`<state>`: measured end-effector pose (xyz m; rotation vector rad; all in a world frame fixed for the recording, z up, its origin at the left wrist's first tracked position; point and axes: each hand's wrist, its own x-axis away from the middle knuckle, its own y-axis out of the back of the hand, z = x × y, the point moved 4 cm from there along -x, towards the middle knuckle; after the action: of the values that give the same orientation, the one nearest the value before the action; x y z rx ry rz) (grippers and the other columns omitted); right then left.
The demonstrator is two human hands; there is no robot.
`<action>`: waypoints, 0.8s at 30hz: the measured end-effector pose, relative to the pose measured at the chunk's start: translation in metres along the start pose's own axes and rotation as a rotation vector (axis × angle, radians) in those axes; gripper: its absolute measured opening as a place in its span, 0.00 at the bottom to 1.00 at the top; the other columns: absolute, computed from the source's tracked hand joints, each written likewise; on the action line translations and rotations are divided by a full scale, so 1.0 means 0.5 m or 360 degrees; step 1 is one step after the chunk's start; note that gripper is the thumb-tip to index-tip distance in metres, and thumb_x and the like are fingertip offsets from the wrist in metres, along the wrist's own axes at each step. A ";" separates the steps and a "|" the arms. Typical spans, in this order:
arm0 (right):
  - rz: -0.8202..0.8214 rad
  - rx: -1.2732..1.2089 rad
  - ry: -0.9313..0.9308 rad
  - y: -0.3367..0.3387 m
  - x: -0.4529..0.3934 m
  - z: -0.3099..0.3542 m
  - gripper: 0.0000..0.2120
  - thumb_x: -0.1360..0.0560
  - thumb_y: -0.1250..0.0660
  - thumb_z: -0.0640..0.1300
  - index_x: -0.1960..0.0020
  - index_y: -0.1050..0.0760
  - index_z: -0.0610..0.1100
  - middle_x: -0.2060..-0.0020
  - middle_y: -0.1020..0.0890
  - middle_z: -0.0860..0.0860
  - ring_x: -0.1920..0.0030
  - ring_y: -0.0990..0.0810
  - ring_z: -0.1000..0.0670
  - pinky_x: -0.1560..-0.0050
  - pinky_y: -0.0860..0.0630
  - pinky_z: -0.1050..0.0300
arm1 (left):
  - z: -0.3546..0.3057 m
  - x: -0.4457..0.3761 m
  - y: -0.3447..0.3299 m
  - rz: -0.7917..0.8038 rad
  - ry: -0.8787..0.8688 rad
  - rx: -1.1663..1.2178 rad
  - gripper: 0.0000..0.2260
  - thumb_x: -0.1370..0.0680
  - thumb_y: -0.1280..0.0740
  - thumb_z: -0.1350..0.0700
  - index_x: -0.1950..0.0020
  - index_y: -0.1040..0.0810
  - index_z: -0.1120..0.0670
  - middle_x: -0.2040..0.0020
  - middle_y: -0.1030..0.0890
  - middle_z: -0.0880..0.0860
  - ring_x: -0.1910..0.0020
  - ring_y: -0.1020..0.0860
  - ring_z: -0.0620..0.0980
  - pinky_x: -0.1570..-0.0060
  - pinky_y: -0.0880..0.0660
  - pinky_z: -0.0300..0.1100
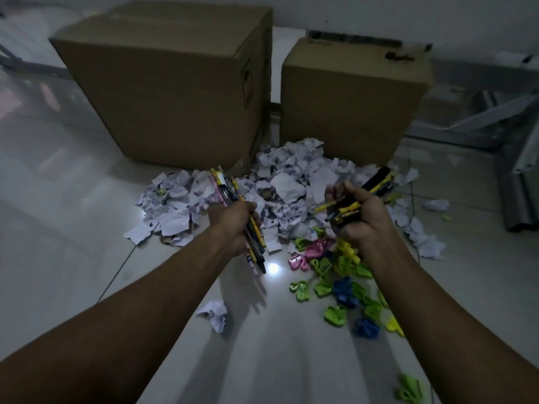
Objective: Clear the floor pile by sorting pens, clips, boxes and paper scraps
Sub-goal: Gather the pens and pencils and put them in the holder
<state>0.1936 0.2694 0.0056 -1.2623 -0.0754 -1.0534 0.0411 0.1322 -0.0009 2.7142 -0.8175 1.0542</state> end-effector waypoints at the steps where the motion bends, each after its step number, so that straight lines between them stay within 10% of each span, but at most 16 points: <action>1: -0.0004 -0.0126 0.0013 -0.003 0.003 0.011 0.11 0.22 0.37 0.36 0.62 0.24 0.35 0.71 0.20 0.44 0.66 0.19 0.47 0.68 0.18 0.53 | -0.004 0.002 -0.017 0.0025 0.0016 -0.0003 0.10 0.20 0.37 0.63 0.61 0.29 0.60 0.68 0.30 0.55 0.72 0.30 0.50 0.72 0.30 0.41; 24: 0.0032 0.0444 0.0211 -0.225 0.031 0.301 0.12 0.20 0.38 0.41 0.63 0.30 0.43 0.75 0.28 0.51 0.79 0.30 0.56 0.77 0.32 0.66 | -0.340 0.085 -0.322 0.0489 0.0068 -0.0382 0.05 0.22 0.34 0.62 0.47 0.25 0.62 0.69 0.27 0.54 0.75 0.27 0.50 0.74 0.28 0.40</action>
<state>0.1986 0.3880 0.1521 -0.9385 -0.1044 -1.0664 0.0509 0.2995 0.1680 2.4098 -1.2933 0.9869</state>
